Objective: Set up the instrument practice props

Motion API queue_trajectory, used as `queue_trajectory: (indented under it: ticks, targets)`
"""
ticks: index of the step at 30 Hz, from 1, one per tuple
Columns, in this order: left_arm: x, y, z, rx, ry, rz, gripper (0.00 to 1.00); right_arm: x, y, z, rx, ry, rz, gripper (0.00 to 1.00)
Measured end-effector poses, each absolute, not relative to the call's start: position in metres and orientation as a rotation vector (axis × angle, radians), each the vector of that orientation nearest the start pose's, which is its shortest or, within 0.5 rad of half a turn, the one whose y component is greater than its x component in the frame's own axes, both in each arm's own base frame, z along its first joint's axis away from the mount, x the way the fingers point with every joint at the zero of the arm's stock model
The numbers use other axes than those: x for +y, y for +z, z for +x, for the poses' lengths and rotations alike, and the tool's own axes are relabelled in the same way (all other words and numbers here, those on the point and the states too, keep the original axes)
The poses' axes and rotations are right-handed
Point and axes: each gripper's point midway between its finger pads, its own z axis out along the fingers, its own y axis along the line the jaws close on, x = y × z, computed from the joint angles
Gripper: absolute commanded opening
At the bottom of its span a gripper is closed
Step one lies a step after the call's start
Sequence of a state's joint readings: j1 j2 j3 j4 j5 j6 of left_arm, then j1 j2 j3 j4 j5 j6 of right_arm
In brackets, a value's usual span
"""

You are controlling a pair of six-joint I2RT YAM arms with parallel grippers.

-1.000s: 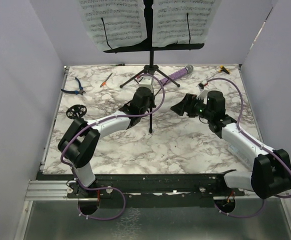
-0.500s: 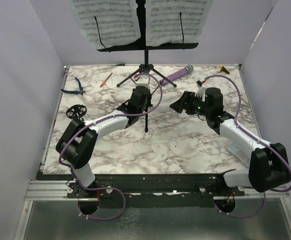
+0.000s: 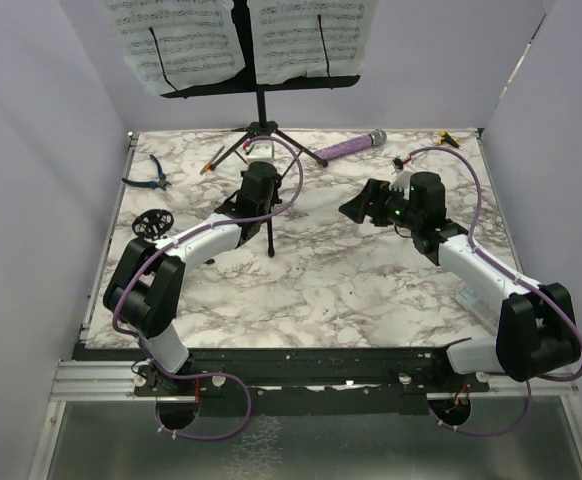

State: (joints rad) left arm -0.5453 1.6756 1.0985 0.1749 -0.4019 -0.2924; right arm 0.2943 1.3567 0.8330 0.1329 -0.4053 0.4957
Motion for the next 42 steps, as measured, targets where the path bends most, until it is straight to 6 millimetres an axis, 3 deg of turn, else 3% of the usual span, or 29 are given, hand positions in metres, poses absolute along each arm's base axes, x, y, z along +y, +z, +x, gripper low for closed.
queue_trajectory:
  ticks: [16,19,22,24,32,42]
  targets:
    - [-0.198,0.166,0.468,1.943,-0.093,-0.023,0.00,0.198,0.176,0.363,2.048,0.880,-0.055,0.87]
    - [-0.199,0.166,0.469,1.943,-0.096,-0.022,0.19,0.197,0.174,0.364,2.053,0.877,-0.052,0.87]
    - [-0.199,0.165,0.468,1.944,-0.105,-0.017,0.48,0.197,0.173,0.364,2.057,0.876,-0.051,0.87]
    - [-0.201,0.163,0.467,1.950,-0.116,-0.009,0.63,0.197,0.172,0.364,2.058,0.875,-0.051,0.87]
    - [-0.211,0.158,0.458,1.978,-0.214,0.010,0.98,0.194,0.171,0.367,2.058,0.844,-0.043,0.88]
    - [-0.231,0.177,0.426,1.945,-0.467,0.029,0.99,0.187,0.161,0.373,2.075,0.790,-0.011,0.89]
